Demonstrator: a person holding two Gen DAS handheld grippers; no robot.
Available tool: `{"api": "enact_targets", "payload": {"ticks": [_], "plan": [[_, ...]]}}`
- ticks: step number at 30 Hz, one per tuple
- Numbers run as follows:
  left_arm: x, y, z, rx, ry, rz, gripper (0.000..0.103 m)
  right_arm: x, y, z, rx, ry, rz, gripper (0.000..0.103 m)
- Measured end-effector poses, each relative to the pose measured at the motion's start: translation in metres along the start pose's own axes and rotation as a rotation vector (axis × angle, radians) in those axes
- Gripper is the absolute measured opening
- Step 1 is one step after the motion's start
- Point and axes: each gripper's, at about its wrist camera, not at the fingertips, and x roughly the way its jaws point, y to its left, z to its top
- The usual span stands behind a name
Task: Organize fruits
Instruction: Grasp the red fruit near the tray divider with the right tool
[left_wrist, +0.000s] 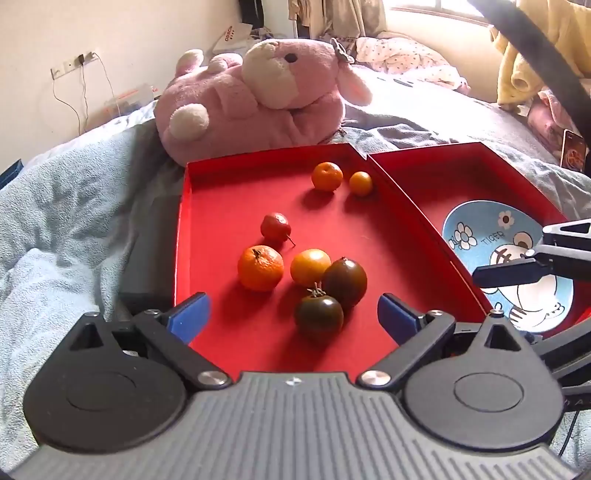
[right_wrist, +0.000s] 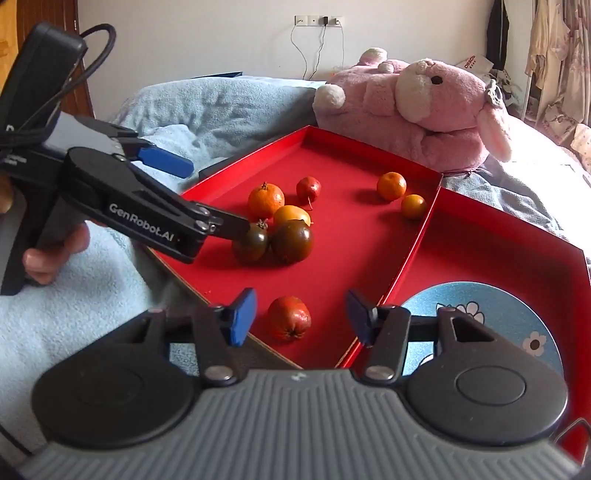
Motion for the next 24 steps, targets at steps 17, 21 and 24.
{"api": "enact_targets", "payload": {"ticks": [17, 21, 24], "plan": [[0.038, -0.001, -0.002, -0.012, 0.153, -0.094, 0.079, 0.037, 0.005, -0.006, -0.043, 0.093, -0.001, 0.045], [0.045, 0.000, -0.001, -0.019, 0.176, -0.108, 0.079, 0.040, 0.002, -0.007, -0.033, 0.098, 0.011, 0.045], [0.047, -0.001, -0.001, -0.021, 0.184, -0.113, 0.079, 0.041, 0.000, -0.007, -0.020, 0.102, 0.031, 0.043]]}}
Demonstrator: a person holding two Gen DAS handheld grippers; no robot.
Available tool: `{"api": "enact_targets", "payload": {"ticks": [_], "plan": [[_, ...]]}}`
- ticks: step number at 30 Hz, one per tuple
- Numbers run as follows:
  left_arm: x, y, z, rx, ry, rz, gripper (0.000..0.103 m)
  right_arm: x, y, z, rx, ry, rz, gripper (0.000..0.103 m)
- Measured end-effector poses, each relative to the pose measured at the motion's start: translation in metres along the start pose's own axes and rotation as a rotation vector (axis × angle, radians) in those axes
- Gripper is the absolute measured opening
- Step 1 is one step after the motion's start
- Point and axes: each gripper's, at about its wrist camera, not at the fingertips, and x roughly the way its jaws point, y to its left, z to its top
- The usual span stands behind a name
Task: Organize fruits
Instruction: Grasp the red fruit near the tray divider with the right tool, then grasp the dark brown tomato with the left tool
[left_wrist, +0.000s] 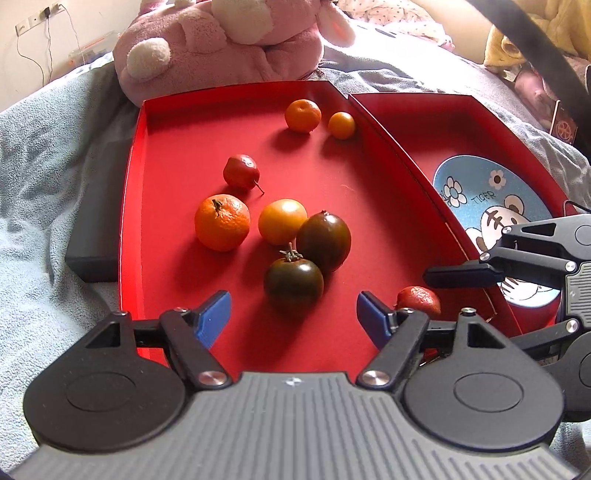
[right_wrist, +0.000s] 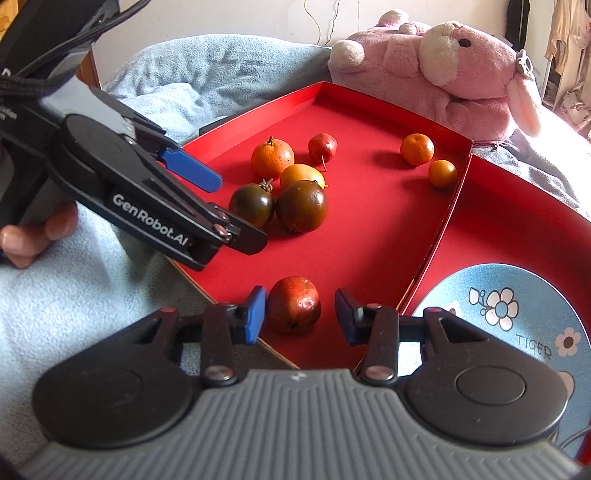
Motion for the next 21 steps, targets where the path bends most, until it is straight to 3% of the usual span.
{"api": "enact_targets", "payload": {"ticks": [4, 7, 14, 21], "plan": [[0.006, 0.000, 0.002, -0.002, 0.030, -0.008, 0.070, 0.002, -0.001, -0.001, 0.011, -0.001, 0.027, 0.036], [0.012, 0.001, 0.003, -0.010, 0.049, -0.019, 0.064, 0.001, 0.001, -0.001, -0.002, -0.010, 0.026, 0.036], [0.014, -0.001, 0.004, -0.012, 0.035, -0.018, 0.062, -0.007, 0.005, -0.004, -0.015, -0.037, -0.015, 0.035], [0.012, -0.001, 0.002, -0.014, 0.024, -0.015, 0.047, -0.018, 0.005, -0.006, -0.018, -0.054, -0.048, 0.035]]}}
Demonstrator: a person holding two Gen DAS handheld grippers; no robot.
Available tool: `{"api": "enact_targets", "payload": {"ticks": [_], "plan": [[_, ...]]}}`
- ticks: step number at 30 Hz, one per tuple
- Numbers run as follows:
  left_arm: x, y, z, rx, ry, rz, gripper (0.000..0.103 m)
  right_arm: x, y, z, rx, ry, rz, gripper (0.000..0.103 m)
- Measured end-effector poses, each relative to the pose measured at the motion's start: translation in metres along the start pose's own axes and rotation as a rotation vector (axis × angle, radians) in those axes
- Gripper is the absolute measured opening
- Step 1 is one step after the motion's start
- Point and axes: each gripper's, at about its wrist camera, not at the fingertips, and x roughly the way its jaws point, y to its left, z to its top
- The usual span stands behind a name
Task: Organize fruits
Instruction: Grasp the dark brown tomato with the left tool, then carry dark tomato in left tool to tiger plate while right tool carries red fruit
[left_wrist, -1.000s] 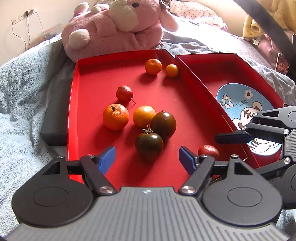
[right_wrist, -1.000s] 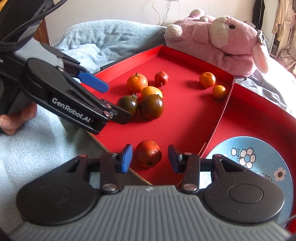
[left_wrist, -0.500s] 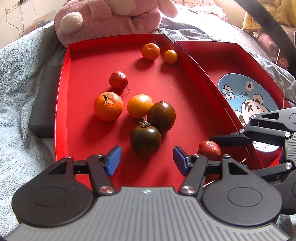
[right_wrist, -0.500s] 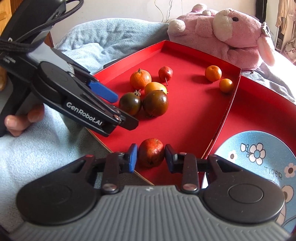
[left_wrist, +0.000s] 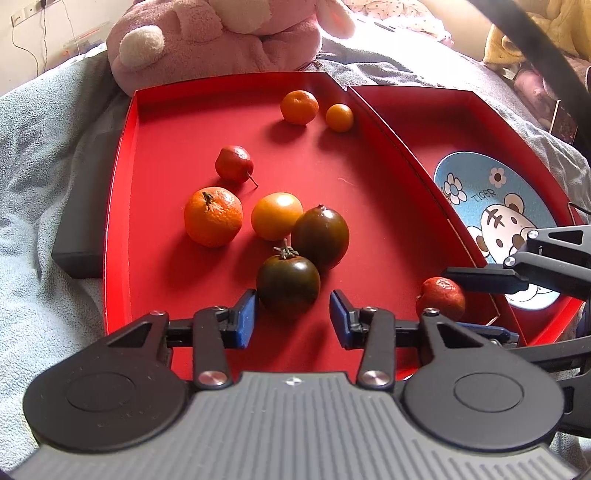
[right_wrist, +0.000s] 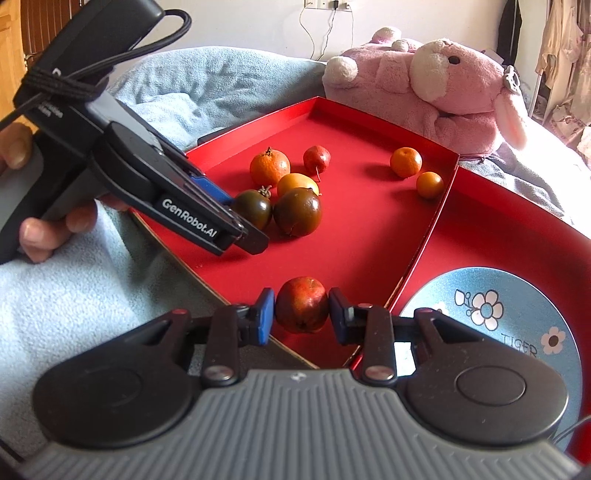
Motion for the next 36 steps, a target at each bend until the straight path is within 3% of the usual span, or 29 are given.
{"api": "enact_targets", "payload": {"ticks": [2, 19, 27, 36], "plan": [[-0.001, 0.000, 0.000, -0.002, -0.006, 0.010, 0.041, -0.004, -0.001, 0.000, 0.004, -0.006, -0.008, 0.035], [-0.018, -0.015, -0.009, 0.053, -0.086, 0.098, 0.040, -0.036, 0.005, -0.003, 0.008, -0.042, -0.043, 0.035], [-0.032, -0.014, -0.009, 0.010, -0.134, 0.186, 0.040, -0.051, 0.001, -0.006, 0.017, -0.057, -0.065, 0.035], [-0.042, -0.025, -0.004, 0.021, -0.167, 0.212, 0.040, -0.074, -0.013, -0.014, 0.032, -0.073, -0.106, 0.035]]}}
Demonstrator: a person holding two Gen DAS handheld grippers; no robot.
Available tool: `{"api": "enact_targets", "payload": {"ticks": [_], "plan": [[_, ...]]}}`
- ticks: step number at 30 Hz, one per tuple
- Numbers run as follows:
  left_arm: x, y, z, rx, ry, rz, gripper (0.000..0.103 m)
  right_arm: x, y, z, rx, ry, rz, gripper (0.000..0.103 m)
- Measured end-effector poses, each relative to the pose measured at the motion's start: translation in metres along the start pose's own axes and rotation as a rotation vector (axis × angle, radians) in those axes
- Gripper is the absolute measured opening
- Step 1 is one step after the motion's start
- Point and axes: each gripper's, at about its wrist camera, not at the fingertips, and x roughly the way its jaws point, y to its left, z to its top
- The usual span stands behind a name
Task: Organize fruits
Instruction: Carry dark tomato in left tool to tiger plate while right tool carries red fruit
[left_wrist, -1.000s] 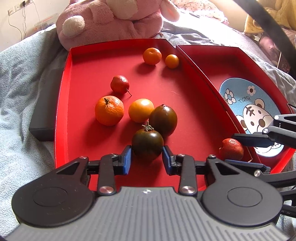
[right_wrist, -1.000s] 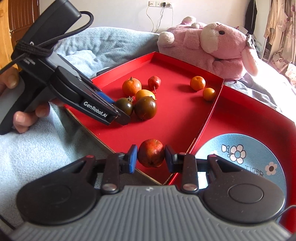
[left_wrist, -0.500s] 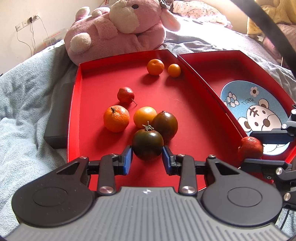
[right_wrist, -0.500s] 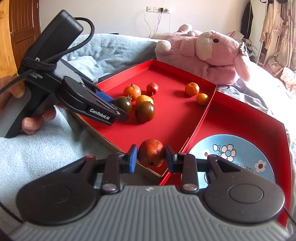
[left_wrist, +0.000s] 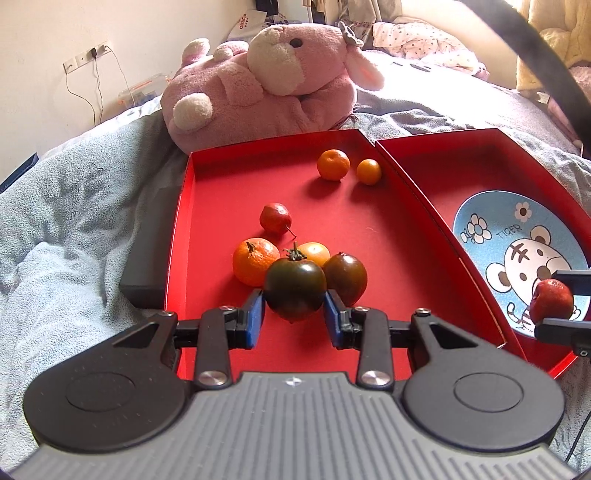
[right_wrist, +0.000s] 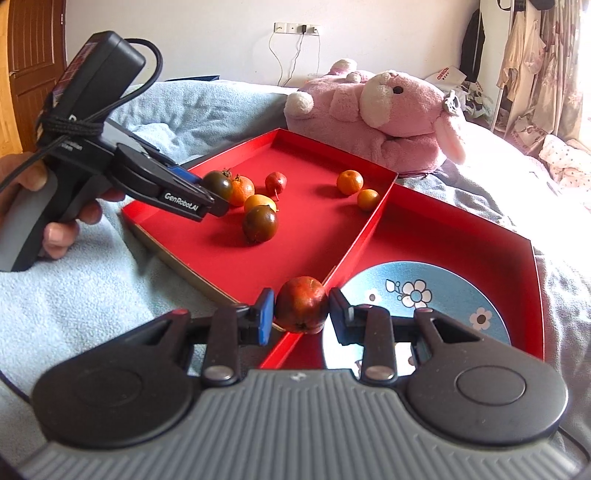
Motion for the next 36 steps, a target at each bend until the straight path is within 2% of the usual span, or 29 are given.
{"api": "enact_targets", "payload": {"ticks": [14, 22, 36], "plan": [[-0.022, -0.025, 0.010, 0.045, -0.044, -0.020, 0.040, -0.020, -0.027, -0.014, 0.052, -0.023, -0.062, 0.035], [-0.030, -0.056, 0.024, 0.060, -0.065, -0.095, 0.040, -0.018, -0.055, -0.029, 0.103, -0.014, -0.114, 0.035], [-0.005, -0.124, 0.047, 0.119, -0.059, -0.230, 0.040, -0.003, -0.100, -0.058, 0.190, 0.024, -0.176, 0.035]]}}
